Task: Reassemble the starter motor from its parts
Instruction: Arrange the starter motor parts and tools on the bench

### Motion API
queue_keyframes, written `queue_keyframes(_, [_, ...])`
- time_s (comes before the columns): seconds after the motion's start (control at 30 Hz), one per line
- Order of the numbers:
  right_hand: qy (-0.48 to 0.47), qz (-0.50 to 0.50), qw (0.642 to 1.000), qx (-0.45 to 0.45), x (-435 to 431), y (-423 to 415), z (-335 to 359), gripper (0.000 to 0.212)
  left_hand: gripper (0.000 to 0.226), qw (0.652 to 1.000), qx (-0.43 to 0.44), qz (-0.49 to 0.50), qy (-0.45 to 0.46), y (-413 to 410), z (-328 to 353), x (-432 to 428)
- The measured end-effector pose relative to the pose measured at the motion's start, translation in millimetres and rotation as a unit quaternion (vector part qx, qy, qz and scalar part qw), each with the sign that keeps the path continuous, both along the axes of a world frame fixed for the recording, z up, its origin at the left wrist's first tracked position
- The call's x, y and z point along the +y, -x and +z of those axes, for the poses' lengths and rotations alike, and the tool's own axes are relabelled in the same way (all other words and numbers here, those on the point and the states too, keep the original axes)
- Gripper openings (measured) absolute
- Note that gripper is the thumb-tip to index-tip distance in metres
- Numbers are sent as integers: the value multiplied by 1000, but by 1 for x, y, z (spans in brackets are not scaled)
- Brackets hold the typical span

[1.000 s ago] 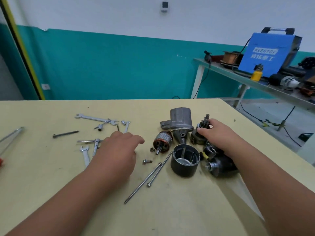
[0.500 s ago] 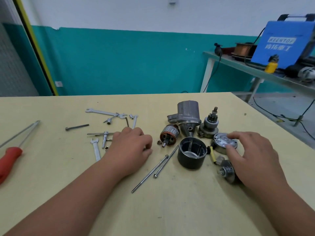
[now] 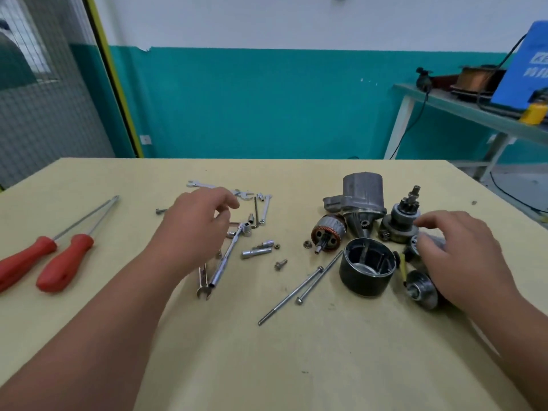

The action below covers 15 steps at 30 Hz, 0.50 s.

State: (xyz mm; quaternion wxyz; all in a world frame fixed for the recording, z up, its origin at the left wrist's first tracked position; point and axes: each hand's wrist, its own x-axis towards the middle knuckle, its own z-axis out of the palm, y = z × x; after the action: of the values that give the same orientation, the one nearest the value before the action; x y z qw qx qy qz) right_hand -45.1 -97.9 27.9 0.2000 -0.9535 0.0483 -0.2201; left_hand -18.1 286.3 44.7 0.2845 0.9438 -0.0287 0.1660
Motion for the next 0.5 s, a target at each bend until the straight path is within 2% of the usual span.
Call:
queue_keyframes(0.1, [-12,20,1000,15,7,-14,-1,16,25,997,41,-4,-63,9,-7,10])
queue_keyframes(0.2, [-16,25,998,48,17,-26,0,19,21,996,25,-19,-80,11,-6,5])
queue_keyframes(0.27, [-13,18,998,59,22,-31,0,19,18,991,34,-31,-122,11,-8,-4])
queue_keyframes(0.4, [-23,17,997,68,22,-29,-2,19,38,966,117,-28,-230,5,-22,-18])
queue_keyframes(0.5, [-47,36,996,69,19,-22,-1,17,42,960,123,-26,-252,0,-30,-22])
